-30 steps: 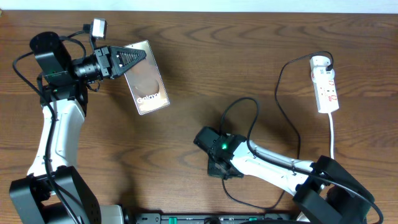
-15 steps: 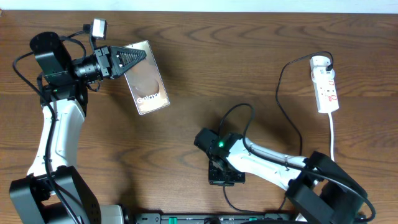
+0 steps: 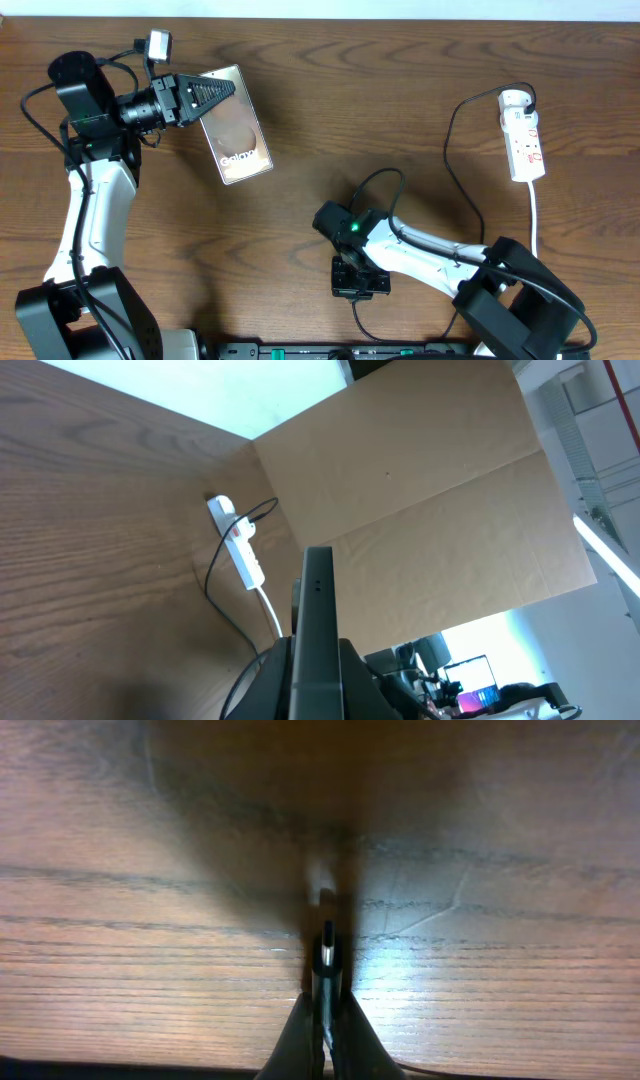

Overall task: Plug charger to phone and switch on socket
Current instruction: 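Lower the right gripper onto the black cable's USB-C plug and grasp it, then lift the cable plug with the right gripper toward the phone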

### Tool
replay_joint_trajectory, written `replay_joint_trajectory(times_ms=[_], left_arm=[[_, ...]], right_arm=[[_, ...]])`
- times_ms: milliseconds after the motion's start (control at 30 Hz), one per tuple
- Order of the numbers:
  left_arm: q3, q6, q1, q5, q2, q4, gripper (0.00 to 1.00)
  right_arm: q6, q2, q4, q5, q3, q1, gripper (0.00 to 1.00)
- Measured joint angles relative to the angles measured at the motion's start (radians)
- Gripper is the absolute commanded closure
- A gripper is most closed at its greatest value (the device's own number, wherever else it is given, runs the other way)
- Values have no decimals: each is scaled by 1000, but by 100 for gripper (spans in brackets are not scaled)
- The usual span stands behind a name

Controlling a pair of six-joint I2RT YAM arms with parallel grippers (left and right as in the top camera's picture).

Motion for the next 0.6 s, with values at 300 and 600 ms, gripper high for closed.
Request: replay_joint_trajectory(times_ms=[300,600], left_arm=[[0,0,0,0,0,0,93],[0,0,0,1,0,0,93]], right_arm=[[-192,-48,55,65,169,-171,99],[-746,-154,46,-518,311,-429,99]])
